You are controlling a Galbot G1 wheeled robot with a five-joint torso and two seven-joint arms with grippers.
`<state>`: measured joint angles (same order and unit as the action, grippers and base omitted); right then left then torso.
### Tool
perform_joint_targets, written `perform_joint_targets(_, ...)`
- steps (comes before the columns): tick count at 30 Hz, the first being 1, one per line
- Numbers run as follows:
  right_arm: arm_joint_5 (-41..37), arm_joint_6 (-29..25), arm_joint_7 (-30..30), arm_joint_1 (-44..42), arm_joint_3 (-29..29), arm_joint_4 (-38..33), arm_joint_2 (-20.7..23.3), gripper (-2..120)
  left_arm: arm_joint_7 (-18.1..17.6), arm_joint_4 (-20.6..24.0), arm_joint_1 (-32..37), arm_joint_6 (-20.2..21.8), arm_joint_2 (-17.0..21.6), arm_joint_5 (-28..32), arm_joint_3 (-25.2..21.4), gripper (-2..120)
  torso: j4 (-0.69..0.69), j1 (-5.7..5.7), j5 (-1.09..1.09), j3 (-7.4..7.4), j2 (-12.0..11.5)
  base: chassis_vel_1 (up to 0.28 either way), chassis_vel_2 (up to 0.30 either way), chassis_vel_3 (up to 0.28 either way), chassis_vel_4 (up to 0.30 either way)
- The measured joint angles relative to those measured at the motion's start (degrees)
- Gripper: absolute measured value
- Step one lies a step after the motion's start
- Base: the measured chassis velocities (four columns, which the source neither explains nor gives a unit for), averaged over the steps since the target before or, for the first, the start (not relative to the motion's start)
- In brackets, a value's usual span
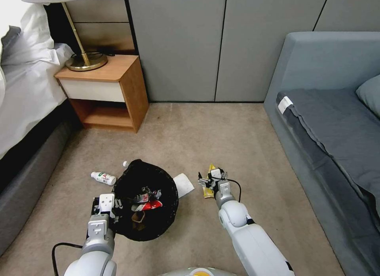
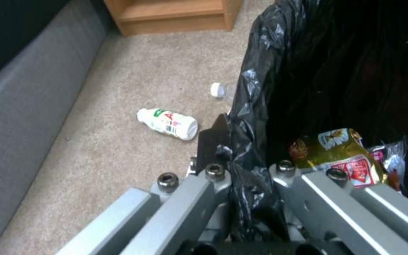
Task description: Pick up the trash bin, then pick up the garbage from the floor and place it into the trash bin.
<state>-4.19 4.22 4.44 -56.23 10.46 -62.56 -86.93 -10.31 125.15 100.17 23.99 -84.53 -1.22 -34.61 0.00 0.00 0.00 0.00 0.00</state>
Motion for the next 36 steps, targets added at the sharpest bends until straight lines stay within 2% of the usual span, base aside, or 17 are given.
perform_joint_targets(2,1.4,-0.9,-0.9,1.7,1.7,4.6,-1.3,100,0.0,0.0,0.2,-0.1,-0.2,-0.4,0.1,1,0.01,0.00,0.01,0.00,0.0,0.000,0.000,0.000,0.000)
perform_joint_targets(6,3.0,-2.3,-1.6,3.2,3.5,9.3,-2.6,100,0.0,0.0,0.3,-0.2,-0.4,-0.6,0.2,1,0.00,0.00,0.01,0.00,0.0,0.000,0.000,0.000,0.000)
perform_joint_targets(15,4.8,-5.0,-3.5,5.2,6.6,16.3,-4.5,97,0.0,0.0,0.8,-0.5,-0.3,-0.6,0.0,1,0.00,0.00,0.00,0.00,0.0,0.000,0.000,0.000,0.000)
perform_joint_targets(18,5.2,-5.6,-4.6,5.8,7.4,18.0,-5.0,90,0.0,0.1,0.9,-0.5,-0.4,-0.6,0.0,1,0.00,0.00,0.00,0.00,0.0,0.000,0.000,0.000,0.000)
perform_joint_targets(21,5.8,-6.2,-5.7,6.5,8.3,20.1,-5.3,75,-0.1,0.2,1.1,-0.7,-0.4,-0.6,0.1,1,0.00,0.00,0.00,0.00,0.0,0.000,0.000,0.000,0.000)
perform_joint_targets(25,6.2,-6.5,-6.3,7.1,9.0,21.3,-5.3,67,-0.1,0.2,1.3,-0.9,-0.5,-0.6,0.1,1,0.01,0.00,0.00,0.00,0.0,0.000,0.000,0.000,0.000)
perform_joint_targets(28,7.6,-7.7,-7.3,7.9,10.4,23.5,-5.4,50,-0.1,0.2,1.5,-1.1,-0.4,-0.6,0.2,1,0.01,0.00,-0.02,-0.01,0.0,0.000,0.000,0.000,0.000)
perform_joint_targets(29,7.6,-7.7,-7.3,7.9,10.4,23.5,-5.4,50,-0.1,0.2,1.5,-1.1,-0.4,-0.6,0.2,1,0.01,0.00,-0.02,-0.01,0.0,0.000,0.000,0.000,0.000)
perform_joint_targets(32,8.2,-8.2,-7.9,7.9,10.9,24.3,-5.4,37,-0.1,0.2,1.7,-1.2,-0.4,-0.7,0.3,1,0.03,-0.01,0.01,-0.02,0.0,0.000,0.000,0.000,0.000)
perform_joint_targets(36,8.4,-8.3,-7.9,7.9,11.0,24.4,-5.3,30,-0.1,0.3,1.7,-1.2,-0.4,-0.7,0.3,1,0.03,-0.01,-0.01,-0.02,0.0,0.000,0.000,0.000,0.000)
